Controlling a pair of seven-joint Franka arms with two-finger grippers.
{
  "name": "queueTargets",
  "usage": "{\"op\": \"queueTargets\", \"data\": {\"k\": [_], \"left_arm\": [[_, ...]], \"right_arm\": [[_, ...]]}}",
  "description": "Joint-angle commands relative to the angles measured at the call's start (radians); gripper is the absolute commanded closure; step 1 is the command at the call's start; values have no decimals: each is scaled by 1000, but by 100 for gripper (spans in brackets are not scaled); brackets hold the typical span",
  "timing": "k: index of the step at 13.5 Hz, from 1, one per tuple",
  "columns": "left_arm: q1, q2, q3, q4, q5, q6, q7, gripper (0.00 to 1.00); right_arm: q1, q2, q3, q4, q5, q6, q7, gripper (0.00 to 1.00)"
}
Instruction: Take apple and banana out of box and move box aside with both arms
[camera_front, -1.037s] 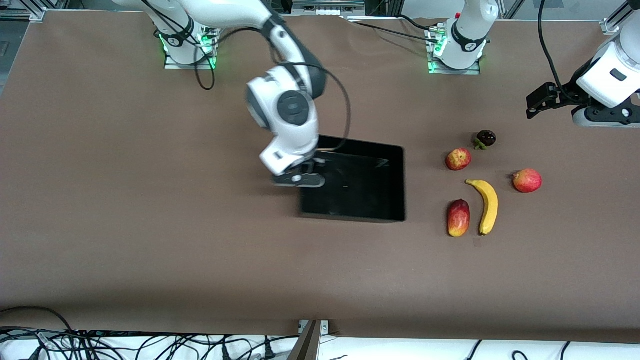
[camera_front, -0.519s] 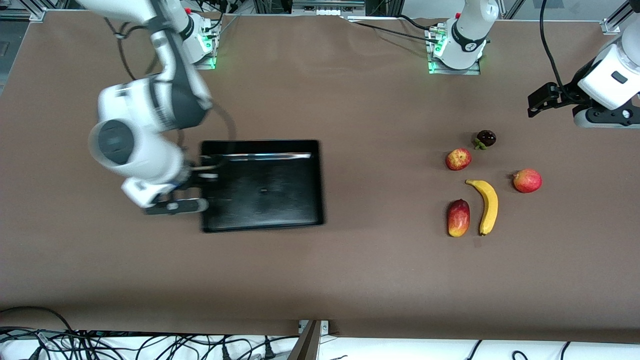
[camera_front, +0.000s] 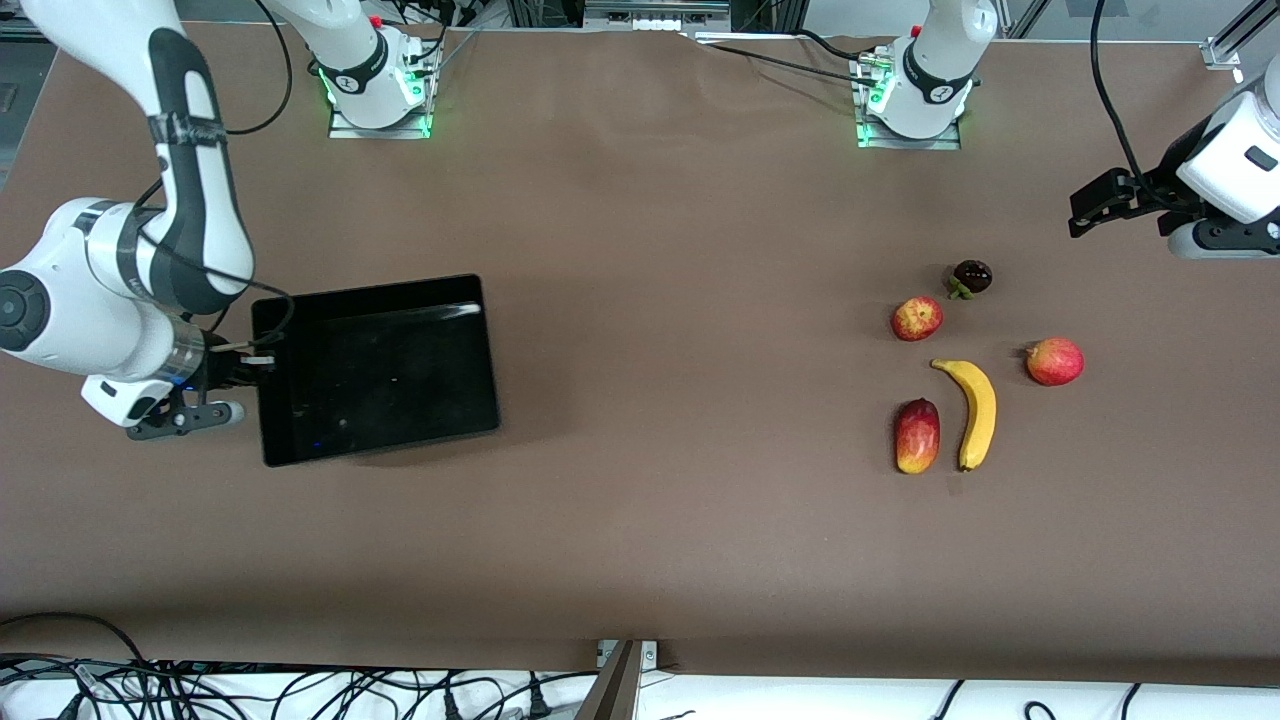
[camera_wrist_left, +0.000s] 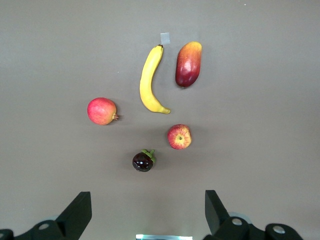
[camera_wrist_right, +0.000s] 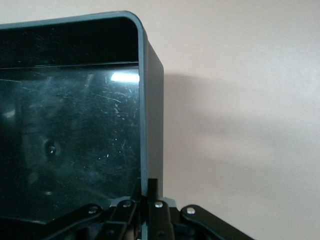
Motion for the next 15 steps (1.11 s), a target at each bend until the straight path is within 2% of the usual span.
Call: {"op": "queueTargets", "data": {"k": [1,3,7,10,11,12,13,15], "left_arm": [[7,30,-2,22,-21,0,4,0],[10,32,0,57,-21,-9,11,0],[47,35,0,69,-20,-2,19,0],[47,52,-2,83,-12,-8,18,0],[47,57,-2,91,-11,-3,18,0],[44,73,-5,103,-11,-3,18,0],[44,84,-9,106,-9,-3,18,0],[44,87,-12,106,-9,-5,18,0]], "right_arm": [[-31,-42,10,-109,28,82,-71,100],[-39,-37,10,-134,47,106,-68,100],[-50,-37,9,-243,151,202,-50,100],[-50,-39,10,-260,151,234,-59,100],[-47,-42,13,-251,150,231,-57,96],[-41,-51,17,-236,150,230,-50,30],[-39,-68,21,-216,147,215,-51,0],[3,-77,9,-150,134,129,-2,0]]}}
